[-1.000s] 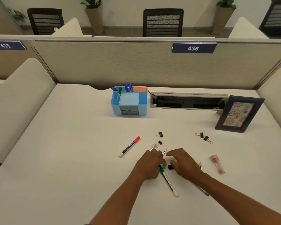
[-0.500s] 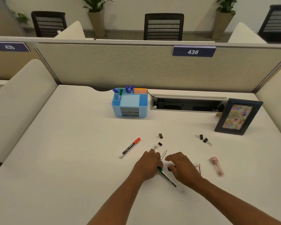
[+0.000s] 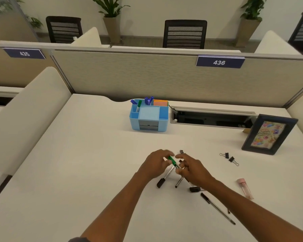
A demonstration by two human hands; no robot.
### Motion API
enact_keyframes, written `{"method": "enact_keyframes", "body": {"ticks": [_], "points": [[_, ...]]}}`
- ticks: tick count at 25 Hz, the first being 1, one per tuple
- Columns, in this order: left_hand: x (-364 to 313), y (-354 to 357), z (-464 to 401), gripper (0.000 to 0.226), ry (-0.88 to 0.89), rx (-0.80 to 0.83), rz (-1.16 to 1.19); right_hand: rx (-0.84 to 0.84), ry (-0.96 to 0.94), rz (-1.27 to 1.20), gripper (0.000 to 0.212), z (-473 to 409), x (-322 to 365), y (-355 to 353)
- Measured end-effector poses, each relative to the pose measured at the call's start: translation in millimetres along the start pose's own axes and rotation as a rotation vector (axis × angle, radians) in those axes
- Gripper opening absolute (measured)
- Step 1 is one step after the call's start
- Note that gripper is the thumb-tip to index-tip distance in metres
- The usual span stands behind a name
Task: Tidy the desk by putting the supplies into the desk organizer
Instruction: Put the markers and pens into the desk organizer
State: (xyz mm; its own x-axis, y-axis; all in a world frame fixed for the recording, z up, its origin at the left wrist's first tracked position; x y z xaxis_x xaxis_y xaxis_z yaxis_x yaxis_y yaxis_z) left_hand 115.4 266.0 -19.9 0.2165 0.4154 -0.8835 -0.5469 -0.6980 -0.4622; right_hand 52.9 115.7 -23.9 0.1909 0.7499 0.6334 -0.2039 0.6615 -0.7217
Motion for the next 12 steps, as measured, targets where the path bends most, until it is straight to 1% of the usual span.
{"method": "enact_keyframes", "body": {"ticks": [1,3,6,7,9,12], "points": [[0.4,-6.5,-0.1,0.031,-0.056,-0.073,0.121,-0.001,-0.003,-0.02,0.05,-7.3,8.5,-4.0],[1.9,-16.2,-2.2,0.044,-0.182,-0.166,0.296,0.007,-0.036,0.028,0.064,-24.2,26.9,-5.6],[5.7,-33.7,-11.1,0.055,-0.228,-0.297,0.398,-0.001,-0.07,0.054,0.074,-48.9,52.4,-5.5],[7.1,-41.8,-14.3,0.057,-0.235,-0.334,0.413,-0.008,-0.079,0.045,0.073,-56.7,60.6,-7.0],[9.8,-56.9,-21.3,0.059,-0.233,-0.383,0.421,-0.007,-0.093,0.005,0.063,-69.9,74.6,-12.1],[12.3,-80.4,-31.8,0.054,-0.208,-0.439,0.423,0.0,-0.114,-0.05,0.048,-88.7,94.7,-24.0]]}}
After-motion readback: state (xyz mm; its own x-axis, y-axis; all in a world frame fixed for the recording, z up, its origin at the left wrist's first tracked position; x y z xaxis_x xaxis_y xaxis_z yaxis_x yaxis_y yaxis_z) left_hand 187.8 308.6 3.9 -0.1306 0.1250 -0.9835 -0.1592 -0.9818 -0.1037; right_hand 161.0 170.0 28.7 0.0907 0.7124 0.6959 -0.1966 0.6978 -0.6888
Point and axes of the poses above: each hand's wrist, its own z-axis away from the middle knuckle, its own y-axis out of the palm, x = y × z, the point moved 6 cm from there along -z, towards the middle knuckle, and after that the axes turned 12 degrees about z, right-handed, at the moved point
